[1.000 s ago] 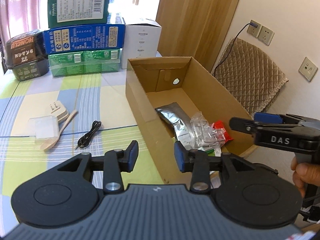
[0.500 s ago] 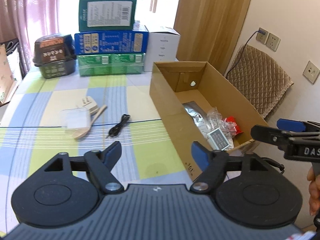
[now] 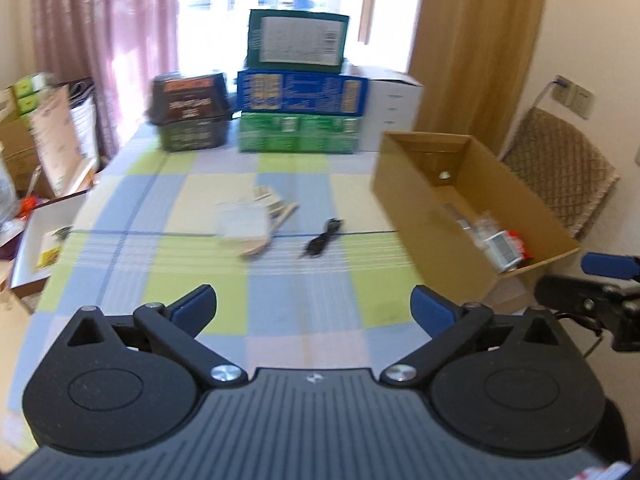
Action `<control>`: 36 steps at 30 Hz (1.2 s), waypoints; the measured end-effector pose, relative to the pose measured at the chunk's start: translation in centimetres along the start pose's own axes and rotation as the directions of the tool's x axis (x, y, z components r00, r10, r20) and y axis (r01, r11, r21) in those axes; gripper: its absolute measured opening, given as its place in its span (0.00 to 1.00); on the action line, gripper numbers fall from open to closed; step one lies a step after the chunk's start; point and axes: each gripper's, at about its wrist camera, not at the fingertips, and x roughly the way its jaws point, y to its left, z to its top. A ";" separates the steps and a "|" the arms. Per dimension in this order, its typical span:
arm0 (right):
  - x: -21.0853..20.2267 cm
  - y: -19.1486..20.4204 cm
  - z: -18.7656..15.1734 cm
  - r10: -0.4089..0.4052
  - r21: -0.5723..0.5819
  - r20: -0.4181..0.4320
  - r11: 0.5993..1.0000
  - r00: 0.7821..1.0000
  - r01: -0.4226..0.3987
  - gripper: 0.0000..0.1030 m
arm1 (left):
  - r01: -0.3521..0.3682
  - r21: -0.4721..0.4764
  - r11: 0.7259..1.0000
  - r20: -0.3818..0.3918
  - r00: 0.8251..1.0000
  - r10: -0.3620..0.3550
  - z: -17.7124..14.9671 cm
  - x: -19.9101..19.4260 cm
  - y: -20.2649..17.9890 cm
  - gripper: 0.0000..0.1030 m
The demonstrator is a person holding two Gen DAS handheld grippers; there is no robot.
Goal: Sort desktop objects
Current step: 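Move both tools back over the table toward the cable and plastic box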
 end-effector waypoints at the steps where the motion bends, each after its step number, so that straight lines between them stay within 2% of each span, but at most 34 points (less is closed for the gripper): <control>1: 0.2 0.3 -0.2 0.007 0.003 -0.007 1.000 1.000 -0.007 0.98 | -0.011 -0.012 1.000 -0.002 1.000 0.011 -0.2 -0.2 0.8 0.98; 6: 1.1 1.9 -0.9 0.037 -0.008 -0.030 0.999 0.999 -0.037 0.98 | -0.034 -0.064 0.997 -0.005 0.999 0.033 -1.0 -1.1 4.2 0.98; 13: 2.4 3.8 -1.5 0.067 -0.032 -0.060 0.997 0.996 -0.069 0.98 | -0.064 -0.102 0.993 -0.010 0.998 0.064 -1.5 -1.3 6.9 0.98; 26: 5.3 4.9 -1.5 0.076 -0.051 -0.087 0.995 0.993 -0.080 0.98 | -0.065 -0.113 0.991 -0.024 0.998 0.063 -1.4 0.4 8.3 0.98; 36: 11.0 4.5 -1.1 0.058 -0.034 -0.092 0.998 0.994 -0.061 0.98 | -0.070 -0.108 0.992 -0.039 0.997 0.066 0.0 4.6 9.6 0.98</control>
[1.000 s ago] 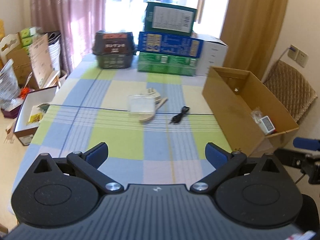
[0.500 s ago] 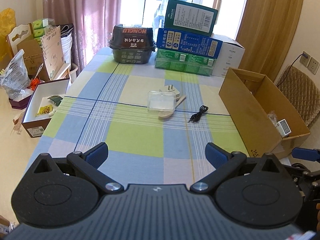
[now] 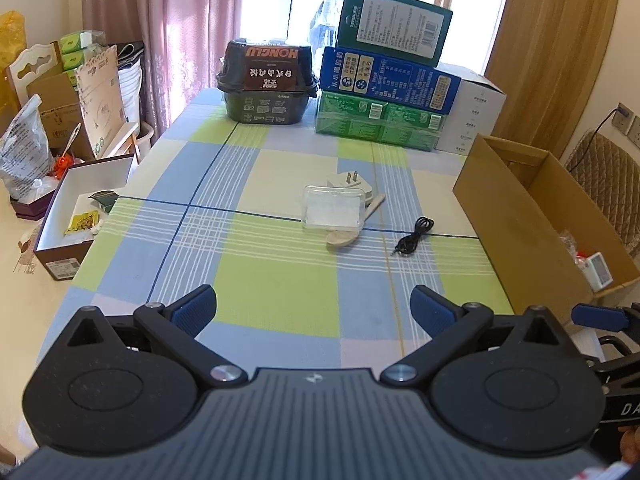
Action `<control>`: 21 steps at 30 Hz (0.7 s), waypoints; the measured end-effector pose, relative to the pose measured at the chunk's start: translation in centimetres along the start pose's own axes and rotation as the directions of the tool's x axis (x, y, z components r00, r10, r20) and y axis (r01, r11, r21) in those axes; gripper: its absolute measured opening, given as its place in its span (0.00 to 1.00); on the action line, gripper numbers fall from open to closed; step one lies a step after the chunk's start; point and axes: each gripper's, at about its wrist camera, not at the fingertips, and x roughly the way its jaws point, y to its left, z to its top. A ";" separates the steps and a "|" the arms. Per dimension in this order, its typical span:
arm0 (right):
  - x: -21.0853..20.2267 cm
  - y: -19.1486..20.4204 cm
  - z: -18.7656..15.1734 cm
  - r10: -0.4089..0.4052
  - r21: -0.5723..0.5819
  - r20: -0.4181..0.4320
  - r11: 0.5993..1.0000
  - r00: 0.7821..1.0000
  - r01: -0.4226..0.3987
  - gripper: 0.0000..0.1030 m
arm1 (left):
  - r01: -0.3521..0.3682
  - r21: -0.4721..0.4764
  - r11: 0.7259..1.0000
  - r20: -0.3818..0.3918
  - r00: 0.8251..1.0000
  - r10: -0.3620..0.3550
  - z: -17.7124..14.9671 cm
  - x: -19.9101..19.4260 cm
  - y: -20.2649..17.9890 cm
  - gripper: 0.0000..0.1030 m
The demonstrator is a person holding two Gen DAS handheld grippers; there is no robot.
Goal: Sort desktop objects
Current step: 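Move both tools back over the table toward the cable and plastic box, then grasp the black cable with the right tool while the left tool grasps the clear plastic box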
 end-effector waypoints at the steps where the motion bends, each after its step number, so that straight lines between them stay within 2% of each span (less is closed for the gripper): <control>1: 0.8 -0.3 0.2 -0.006 0.010 0.004 1.000 1.000 0.006 0.98 | 0.002 0.000 1.000 -0.003 1.000 -0.002 0.2 0.7 0.1 0.98; 5: 4.4 -1.5 1.2 -0.036 0.038 0.015 0.999 0.999 0.035 0.96 | 0.006 -0.005 1.000 -0.023 1.000 -0.007 0.9 4.1 0.4 0.98; 16: 13.7 -5.5 2.8 -0.078 0.106 0.011 0.991 0.997 0.076 0.57 | 0.021 -0.008 1.000 -0.042 0.999 -0.021 2.6 13.6 0.2 0.98; 21: 16.6 -7.1 3.4 -0.071 0.145 0.002 0.987 0.997 0.070 0.47 | 0.062 -0.036 0.997 -0.040 0.997 -0.064 3.3 17.1 0.6 0.98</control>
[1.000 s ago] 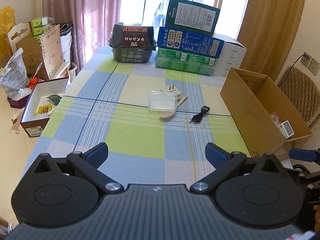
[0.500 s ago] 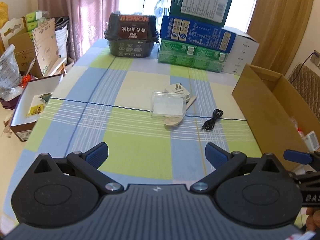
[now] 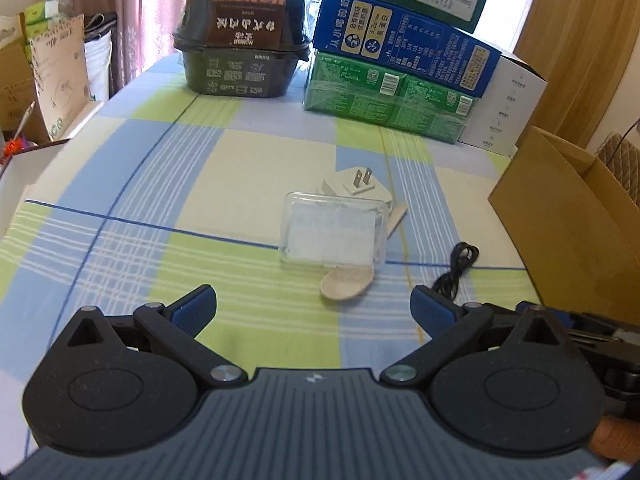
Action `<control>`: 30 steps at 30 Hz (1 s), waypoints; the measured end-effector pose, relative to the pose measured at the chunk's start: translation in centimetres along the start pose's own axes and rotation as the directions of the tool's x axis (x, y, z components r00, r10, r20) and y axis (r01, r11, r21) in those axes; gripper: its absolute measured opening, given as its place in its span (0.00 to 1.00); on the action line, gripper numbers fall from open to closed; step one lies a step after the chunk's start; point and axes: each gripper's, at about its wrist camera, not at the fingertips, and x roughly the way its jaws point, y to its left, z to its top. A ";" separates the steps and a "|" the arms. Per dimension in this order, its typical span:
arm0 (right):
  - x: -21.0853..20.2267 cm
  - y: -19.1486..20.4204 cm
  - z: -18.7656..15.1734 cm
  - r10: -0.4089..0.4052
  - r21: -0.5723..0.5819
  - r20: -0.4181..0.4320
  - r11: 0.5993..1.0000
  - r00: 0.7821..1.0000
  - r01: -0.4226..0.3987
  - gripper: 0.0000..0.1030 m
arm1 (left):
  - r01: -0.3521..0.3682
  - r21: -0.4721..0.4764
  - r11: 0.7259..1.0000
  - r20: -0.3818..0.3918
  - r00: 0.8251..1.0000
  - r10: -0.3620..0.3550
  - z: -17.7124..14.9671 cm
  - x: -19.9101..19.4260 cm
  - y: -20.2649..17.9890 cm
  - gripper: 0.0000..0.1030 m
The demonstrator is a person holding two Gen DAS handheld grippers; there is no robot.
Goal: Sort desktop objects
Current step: 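Grasp the black cable with the right tool while the left tool grasps the clear plastic box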
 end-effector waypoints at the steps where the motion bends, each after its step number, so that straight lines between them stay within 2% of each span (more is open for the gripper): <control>1: 0.6 -0.1 0.2 0.000 0.007 0.003 1.000 1.000 0.000 0.46 | -0.002 0.003 1.000 0.001 1.000 0.002 0.2 0.5 0.0 0.98; 11: 5.0 0.3 1.6 -0.046 -0.027 0.004 0.999 0.999 0.046 0.43 | 0.002 0.013 1.000 0.013 1.000 -0.003 1.5 4.3 0.2 0.98; 14: 5.5 0.6 1.5 -0.056 -0.060 0.004 0.997 0.998 0.056 0.33 | 0.009 0.010 1.000 0.004 1.000 -0.009 1.4 5.0 0.5 0.98; 15: 5.5 0.6 1.5 -0.054 -0.061 0.003 0.997 0.999 0.054 0.26 | 0.009 0.012 1.000 0.003 1.000 -0.009 1.3 5.1 0.6 0.98; 18: 5.4 0.2 1.5 -0.067 -0.057 0.002 0.996 0.998 0.067 0.14 | 0.028 0.019 0.999 0.013 1.000 -0.028 1.4 5.3 0.5 0.98; 22: 4.8 -0.5 1.7 -0.083 -0.047 0.012 0.995 0.996 0.084 0.13 | 0.063 0.025 0.998 0.027 0.998 -0.064 1.6 5.7 0.0 0.98; 30: 4.2 -0.8 1.6 -0.084 -0.037 0.006 0.996 0.996 0.084 0.13 | 0.027 0.077 0.997 0.016 0.999 -0.029 2.3 7.7 -1.3 0.96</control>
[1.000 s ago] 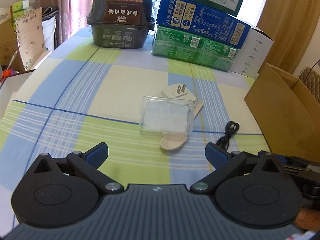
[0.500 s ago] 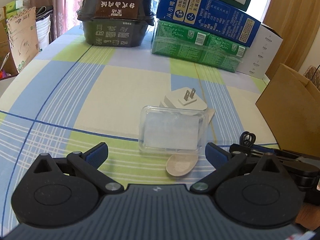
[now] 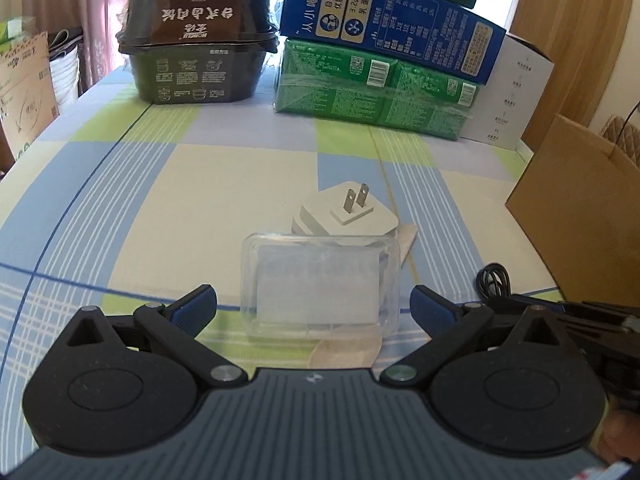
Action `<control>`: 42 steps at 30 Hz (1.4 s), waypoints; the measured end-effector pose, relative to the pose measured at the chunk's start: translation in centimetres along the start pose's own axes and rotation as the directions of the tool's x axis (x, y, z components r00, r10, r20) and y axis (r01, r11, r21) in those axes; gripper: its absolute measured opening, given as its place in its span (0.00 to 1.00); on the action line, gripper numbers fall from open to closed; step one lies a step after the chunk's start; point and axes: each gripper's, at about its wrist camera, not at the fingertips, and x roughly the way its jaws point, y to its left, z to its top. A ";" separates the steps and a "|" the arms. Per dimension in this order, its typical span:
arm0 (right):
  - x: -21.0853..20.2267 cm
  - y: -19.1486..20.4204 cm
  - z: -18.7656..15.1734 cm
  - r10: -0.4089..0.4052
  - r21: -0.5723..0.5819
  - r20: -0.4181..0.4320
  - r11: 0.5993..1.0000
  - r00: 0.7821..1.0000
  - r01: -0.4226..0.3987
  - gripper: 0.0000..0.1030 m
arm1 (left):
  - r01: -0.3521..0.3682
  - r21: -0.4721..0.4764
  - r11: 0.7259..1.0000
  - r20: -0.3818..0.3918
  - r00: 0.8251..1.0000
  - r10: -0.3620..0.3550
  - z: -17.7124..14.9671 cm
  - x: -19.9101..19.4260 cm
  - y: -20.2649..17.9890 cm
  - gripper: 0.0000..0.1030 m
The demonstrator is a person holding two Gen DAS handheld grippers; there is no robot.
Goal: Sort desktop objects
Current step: 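Grasp the black cable with the right tool while the left tool grasps the clear plastic box, then lift the black cable and clear plastic box off the table with both tools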
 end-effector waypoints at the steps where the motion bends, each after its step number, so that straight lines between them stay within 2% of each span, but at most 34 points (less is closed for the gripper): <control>1: 0.0 0.1 0.0 0.000 -0.001 -0.001 1.000 1.000 0.000 0.13 | -0.001 0.006 1.000 -0.005 1.000 0.001 0.2 0.3 -0.2 0.93; 6: -0.2 0.2 -0.1 -0.005 -0.017 -0.002 1.000 1.000 0.005 0.13 | -0.021 0.047 0.999 -0.026 0.999 0.022 0.4 1.3 -0.9 0.80; 9: -0.6 0.2 -0.4 -0.005 -0.013 -0.005 1.000 1.000 0.005 0.13 | -0.018 0.051 0.999 -0.027 0.999 0.019 0.4 1.3 -1.0 0.80; 12: -1.4 0.1 -0.8 -0.003 -0.011 -0.008 1.000 1.000 0.003 0.08 | -0.030 0.053 0.998 -0.012 0.999 0.031 0.3 0.6 -1.0 0.80; 17: -3.3 0.3 -2.5 -0.004 -0.020 -0.026 1.000 1.000 0.004 0.08 | -0.038 0.049 0.998 -0.005 0.999 0.038 -0.2 -1.8 -0.5 0.79; 23: -6.7 0.7 -5.2 0.016 -0.030 -0.049 0.999 0.999 -0.018 0.08 | -0.047 0.091 0.995 -0.027 0.998 0.050 -2.7 -6.0 -0.9 0.79; 29: -10.2 1.9 -8.5 0.034 -0.109 -0.073 0.993 0.997 -0.042 0.09 | 0.003 0.126 0.992 -0.092 0.996 0.008 -6.4 -9.8 -1.8 0.79; 32: -10.9 2.1 -9.5 0.033 -0.131 -0.067 0.991 0.997 -0.041 0.17 | 0.012 0.145 0.989 -0.104 0.995 0.003 -7.3 -10.6 -2.0 0.80; 33: -10.9 2.1 -9.6 0.037 -0.131 -0.064 0.990 0.997 -0.045 0.30 | 0.012 0.151 0.988 -0.108 0.994 0.004 -7.6 -10.7 -2.1 0.80; 34: -10.8 2.1 -9.7 0.039 -0.133 -0.060 0.990 0.997 -0.047 0.47 | 0.011 0.157 0.987 -0.113 0.994 0.007 -7.8 -10.7 -2.1 0.80; 35: -10.8 2.1 -9.7 0.039 -0.139 -0.051 0.989 0.998 -0.046 0.51 | 0.010 0.162 0.987 -0.119 0.993 0.009 -8.1 -10.6 -2.1 0.80; 42: -9.0 2.6 -9.8 0.045 -0.197 -0.041 0.979 0.998 -0.053 0.51 | 0.016 0.163 0.987 -0.139 0.990 0.007 -8.5 -9.8 -1.7 0.80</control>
